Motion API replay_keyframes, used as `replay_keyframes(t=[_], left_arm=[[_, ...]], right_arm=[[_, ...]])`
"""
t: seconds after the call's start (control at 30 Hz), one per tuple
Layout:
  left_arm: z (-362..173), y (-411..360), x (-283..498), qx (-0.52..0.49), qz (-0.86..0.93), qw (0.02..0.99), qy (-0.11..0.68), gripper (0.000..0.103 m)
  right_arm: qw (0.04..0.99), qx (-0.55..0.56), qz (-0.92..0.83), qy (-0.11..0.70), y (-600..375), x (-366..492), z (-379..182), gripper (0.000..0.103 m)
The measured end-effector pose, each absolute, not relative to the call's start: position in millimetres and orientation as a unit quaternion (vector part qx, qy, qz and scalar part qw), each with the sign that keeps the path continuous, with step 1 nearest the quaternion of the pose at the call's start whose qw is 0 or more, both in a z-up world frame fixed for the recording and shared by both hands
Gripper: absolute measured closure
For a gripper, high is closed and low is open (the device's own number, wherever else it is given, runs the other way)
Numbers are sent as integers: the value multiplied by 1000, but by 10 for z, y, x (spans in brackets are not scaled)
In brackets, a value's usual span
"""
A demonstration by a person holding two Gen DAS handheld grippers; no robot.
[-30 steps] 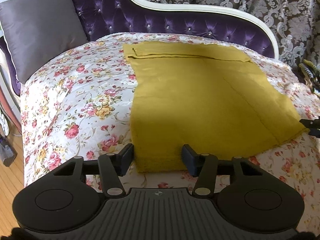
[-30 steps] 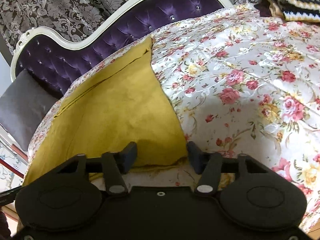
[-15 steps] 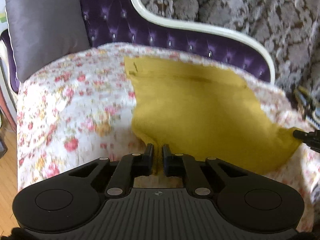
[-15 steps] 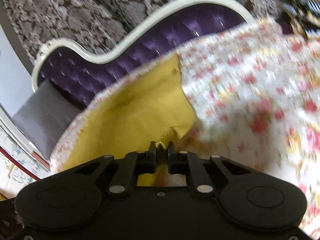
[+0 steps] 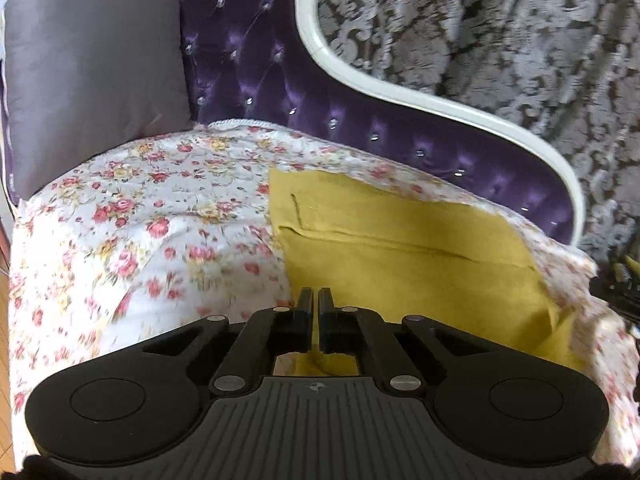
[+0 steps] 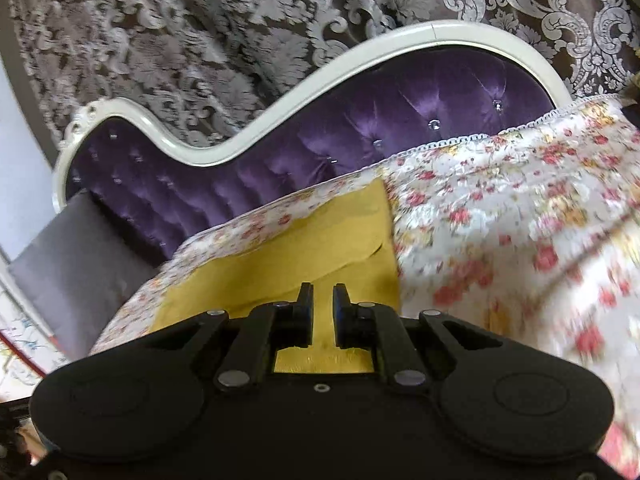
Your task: Fold small clothes
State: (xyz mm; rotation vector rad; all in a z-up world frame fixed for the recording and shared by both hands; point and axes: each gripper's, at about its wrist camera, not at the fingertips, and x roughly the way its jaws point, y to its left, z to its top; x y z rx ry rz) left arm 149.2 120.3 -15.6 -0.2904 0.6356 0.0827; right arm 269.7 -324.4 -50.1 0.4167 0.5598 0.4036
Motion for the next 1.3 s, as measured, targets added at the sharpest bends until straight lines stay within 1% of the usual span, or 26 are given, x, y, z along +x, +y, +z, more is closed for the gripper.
replay_keyframes(t=[0.1,0.13,0.27,0.3,0.33,0.4,0.47,0.53,0.77,0.87,0.9,1.0,1.1,1.17,1.23,1.3], left_arm=[[-246,1303,1754,-133,65,935,321,100],[-254,1312,1801,-120,67,936,324,100],[-239,1325,1738,-83,48,942,321,98],[-247,1334,1717,-79,44,941,325,98],[-254,1341,1693,-79,37,940,329,97],[-296,1381,1621,-86,21,938,336,96],[-350,1409,1541,-92,5,933,347,93],[-402,1411,1482,-89,-7,930,357,83],[-514,1444,1361,-85,-17,925,369,82],[-538,1444,1343,-82,-24,924,372,78],[-545,1436,1341,-76,-27,924,374,78],[-552,1398,1336,-58,-38,925,373,76],[-529,1359,1355,-41,-49,927,368,73],[-515,1343,1385,-33,-53,929,365,70],[-511,1331,1427,-32,-59,930,362,67],[-520,1316,1482,-28,-65,929,363,67]], right_arm=[[924,190,183,278,-3211,2953,-582,85],[924,185,181,279,-3200,2999,-599,81],[929,146,203,273,-3162,2906,-598,75],[929,131,209,276,-3137,2856,-608,70],[929,117,215,279,-3110,2804,-624,61],[927,96,230,281,-3065,2698,-680,47],[925,71,241,285,-3008,2603,-736,46],[924,53,250,285,-2952,2546,-780,46],[918,5,270,289,-2813,2573,-887,46],[910,-8,281,304,-2752,2623,-957,46],[906,-12,286,311,-2733,2633,-978,48],[895,7,308,322,-2714,2623,-978,92],[909,16,300,289,-2746,2542,-819,93],[930,34,255,263,-2874,2551,-707,93],[942,45,207,260,-3016,2637,-680,92],[943,47,190,268,-3072,2706,-720,92]])
